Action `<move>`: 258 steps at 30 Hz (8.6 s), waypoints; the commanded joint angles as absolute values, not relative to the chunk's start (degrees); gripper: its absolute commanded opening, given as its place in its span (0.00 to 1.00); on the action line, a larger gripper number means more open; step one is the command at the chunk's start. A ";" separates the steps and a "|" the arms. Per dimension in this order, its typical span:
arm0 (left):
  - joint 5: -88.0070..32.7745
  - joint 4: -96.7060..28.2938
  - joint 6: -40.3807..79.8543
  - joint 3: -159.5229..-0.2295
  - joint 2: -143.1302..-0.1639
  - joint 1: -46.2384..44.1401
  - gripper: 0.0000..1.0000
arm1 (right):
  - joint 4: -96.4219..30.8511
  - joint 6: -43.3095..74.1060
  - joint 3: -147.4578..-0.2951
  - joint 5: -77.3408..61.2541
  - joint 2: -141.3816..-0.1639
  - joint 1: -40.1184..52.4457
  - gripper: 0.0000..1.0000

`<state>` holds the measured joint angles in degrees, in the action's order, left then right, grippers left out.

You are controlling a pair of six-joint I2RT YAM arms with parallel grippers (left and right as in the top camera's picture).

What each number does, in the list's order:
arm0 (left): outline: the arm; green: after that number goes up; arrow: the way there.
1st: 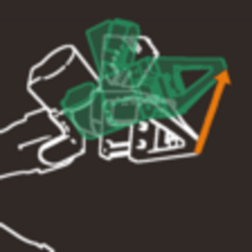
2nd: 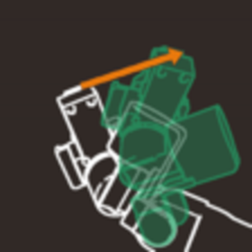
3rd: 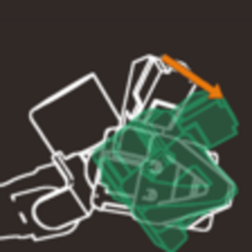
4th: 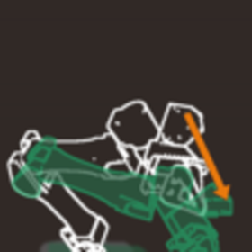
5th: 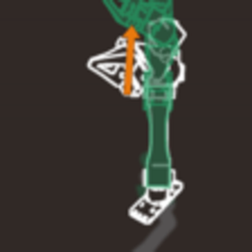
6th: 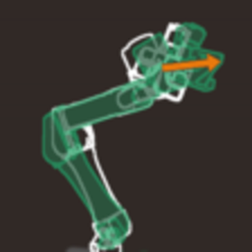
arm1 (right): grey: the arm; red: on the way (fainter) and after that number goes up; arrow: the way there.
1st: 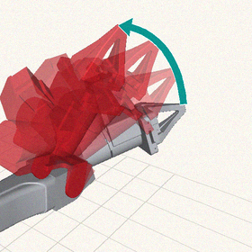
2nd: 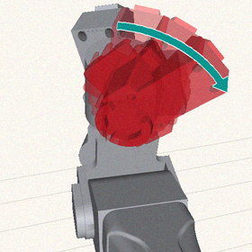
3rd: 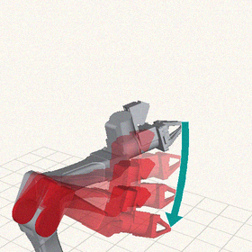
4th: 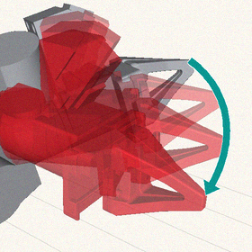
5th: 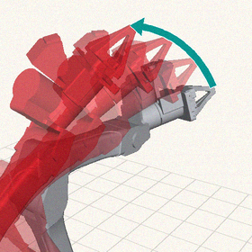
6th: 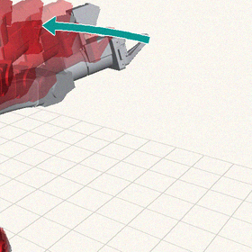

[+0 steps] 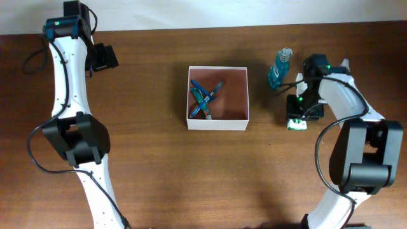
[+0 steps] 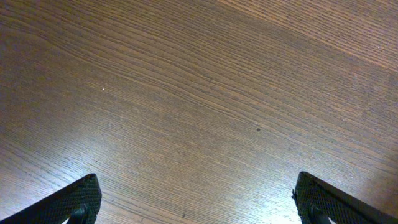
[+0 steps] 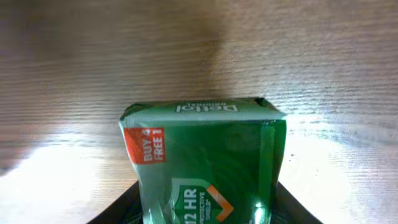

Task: Pack container
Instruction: 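Lift the soap bar and carry it over the pink box, then lower the soap bar into the box and open the right gripper, then raise the right gripper and move it over the teal mouthwash bottle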

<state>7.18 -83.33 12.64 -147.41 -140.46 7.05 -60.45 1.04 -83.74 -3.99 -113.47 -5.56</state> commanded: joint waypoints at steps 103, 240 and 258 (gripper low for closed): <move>7.81 -83.35 12.36 -147.13 -139.48 7.29 0.99 | -57.60 -4.51 -105.16 -12.47 -124.55 27.86 0.57; 7.81 -83.35 12.34 -147.13 -139.48 7.29 1.00 | -65.30 6.90 -124.79 3.46 -131.59 2.48 0.53; 7.81 -83.35 12.34 -147.13 -139.48 7.29 0.99 | -64.16 6.87 -125.27 3.49 -131.50 2.48 0.31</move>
